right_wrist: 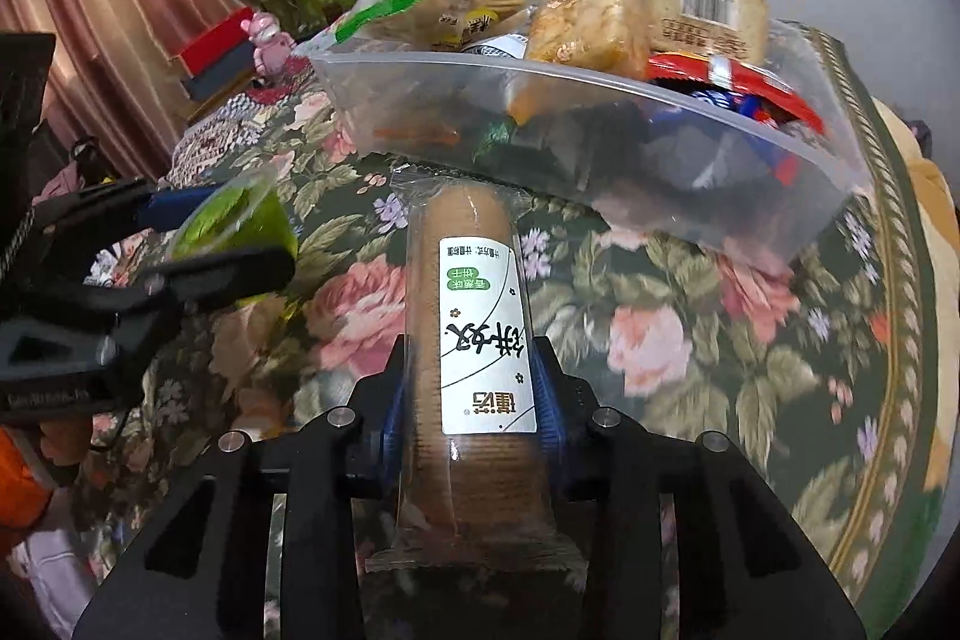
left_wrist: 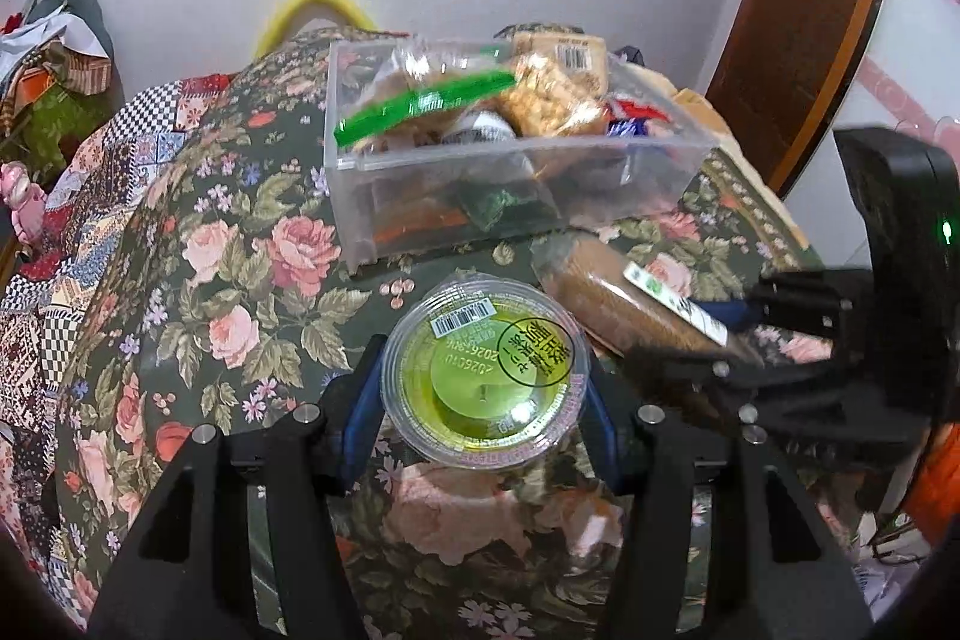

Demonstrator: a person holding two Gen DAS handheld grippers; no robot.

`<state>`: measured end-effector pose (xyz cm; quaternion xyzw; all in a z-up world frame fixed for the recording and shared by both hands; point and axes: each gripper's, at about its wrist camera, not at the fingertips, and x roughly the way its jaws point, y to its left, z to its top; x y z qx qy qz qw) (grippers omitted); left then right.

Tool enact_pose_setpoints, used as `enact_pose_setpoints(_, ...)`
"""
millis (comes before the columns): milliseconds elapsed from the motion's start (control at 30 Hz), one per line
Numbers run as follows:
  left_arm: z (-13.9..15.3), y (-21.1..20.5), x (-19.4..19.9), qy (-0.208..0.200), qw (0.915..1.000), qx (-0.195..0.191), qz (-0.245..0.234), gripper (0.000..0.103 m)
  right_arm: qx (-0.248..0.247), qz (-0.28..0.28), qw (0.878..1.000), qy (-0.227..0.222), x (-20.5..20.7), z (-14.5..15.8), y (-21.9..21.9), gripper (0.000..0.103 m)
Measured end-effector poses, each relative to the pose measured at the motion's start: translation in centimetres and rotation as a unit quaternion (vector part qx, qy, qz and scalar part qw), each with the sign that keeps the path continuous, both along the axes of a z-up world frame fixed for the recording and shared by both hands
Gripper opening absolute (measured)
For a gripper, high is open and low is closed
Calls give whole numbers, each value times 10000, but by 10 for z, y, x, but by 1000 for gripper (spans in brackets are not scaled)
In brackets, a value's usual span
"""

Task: Organize snacks
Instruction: 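Place the jelly cup into the box with the left tool while the right places the cracker roll in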

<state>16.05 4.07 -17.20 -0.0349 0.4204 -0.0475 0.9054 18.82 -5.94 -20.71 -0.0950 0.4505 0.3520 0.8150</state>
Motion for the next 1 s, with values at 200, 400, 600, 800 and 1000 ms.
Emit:
enact_pose_setpoints(200,28,-3,-2,-317,9995,10,13,57,290,-231,9987,-356,-12,33,-20,34)
enact_pose_setpoints(400,55,-4,6,-633,9980,-44,75,57,540,-515,9937,-841,-8,70,-38,34)
enact_pose_setpoints(600,77,-7,22,-913,9957,-63,111,57,781,-845,9865,-1165,9,94,-48,34)
enact_pose_setpoints(800,95,-11,53,-1123,9936,-42,117,57,882,-1099,9804,-1380,32,109,-47,34)
enact_pose_setpoints(1000,100,-13,93,-1115,9936,-22,156,57,941,-1297,9759,-1478,58,114,-45,34)
